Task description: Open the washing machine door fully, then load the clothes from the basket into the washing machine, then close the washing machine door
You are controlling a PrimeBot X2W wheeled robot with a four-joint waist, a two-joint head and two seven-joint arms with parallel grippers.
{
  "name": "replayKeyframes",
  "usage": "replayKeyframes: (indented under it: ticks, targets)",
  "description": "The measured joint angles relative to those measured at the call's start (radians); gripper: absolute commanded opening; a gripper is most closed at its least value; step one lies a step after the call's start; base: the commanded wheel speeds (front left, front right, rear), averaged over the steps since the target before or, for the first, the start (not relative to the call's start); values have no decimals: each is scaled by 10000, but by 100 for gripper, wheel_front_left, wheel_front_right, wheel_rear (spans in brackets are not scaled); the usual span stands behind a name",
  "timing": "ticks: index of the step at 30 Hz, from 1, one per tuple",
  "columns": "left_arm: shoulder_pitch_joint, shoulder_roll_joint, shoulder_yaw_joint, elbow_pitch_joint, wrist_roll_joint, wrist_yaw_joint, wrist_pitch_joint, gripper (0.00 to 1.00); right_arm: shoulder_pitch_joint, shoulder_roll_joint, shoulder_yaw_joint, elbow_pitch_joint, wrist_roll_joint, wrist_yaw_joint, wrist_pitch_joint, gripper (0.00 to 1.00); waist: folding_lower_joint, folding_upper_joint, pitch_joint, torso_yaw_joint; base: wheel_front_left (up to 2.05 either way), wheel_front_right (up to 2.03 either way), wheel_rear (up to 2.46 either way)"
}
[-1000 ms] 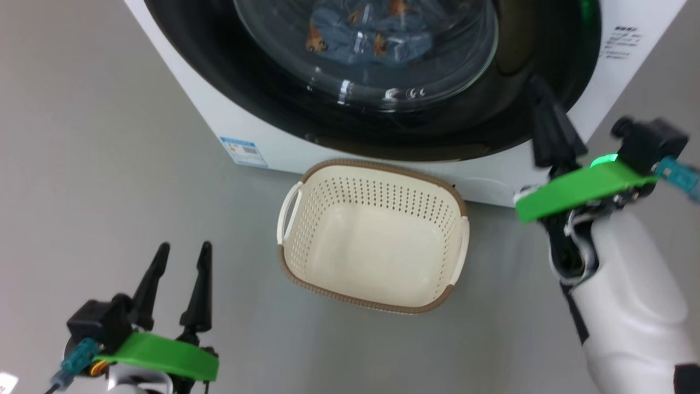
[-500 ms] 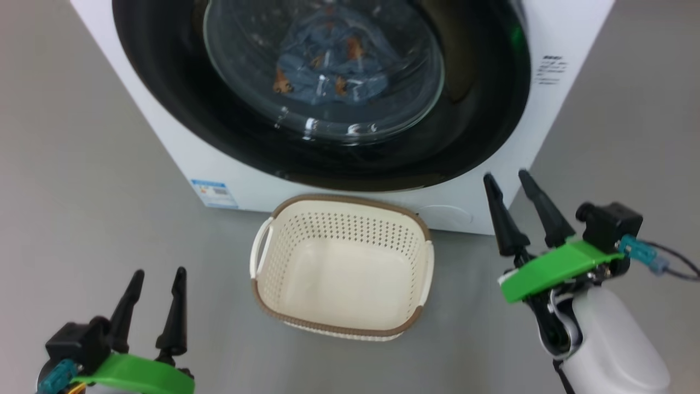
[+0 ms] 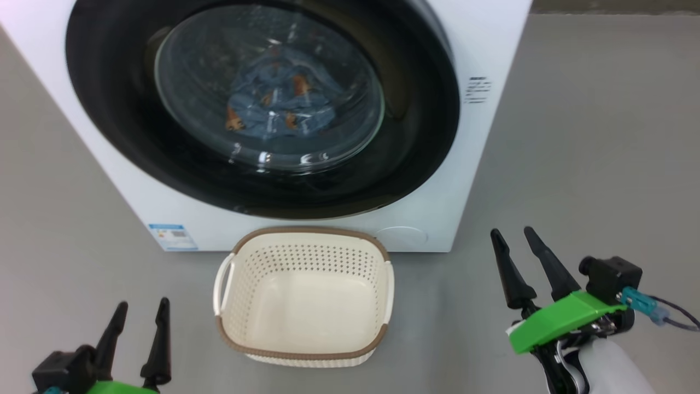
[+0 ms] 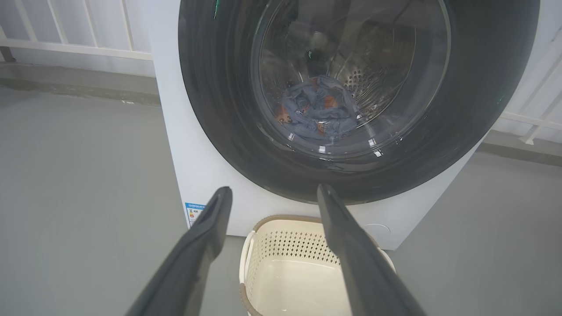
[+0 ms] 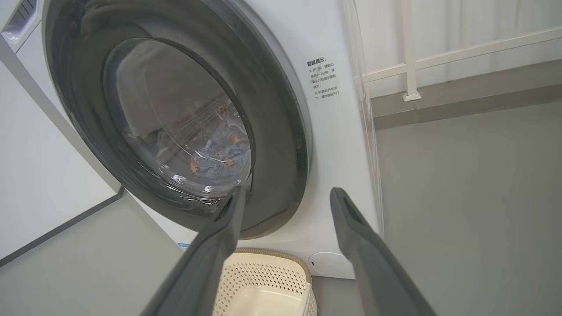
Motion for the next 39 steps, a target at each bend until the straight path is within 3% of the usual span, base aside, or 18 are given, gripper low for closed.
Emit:
replayKeyframes:
  ticks: [17, 39]
  targets:
    - [829, 36, 265, 48, 58, 0, 0, 100, 1046, -140, -456, -198, 0, 0, 2, 100, 0, 0, -571, -1147, 0, 0, 0]
    - [999, 54, 299, -104, 102, 0, 0, 100, 1451, -100, -872, -280, -10, 0, 2, 100, 0, 0, -570, -1187, 0, 0, 0]
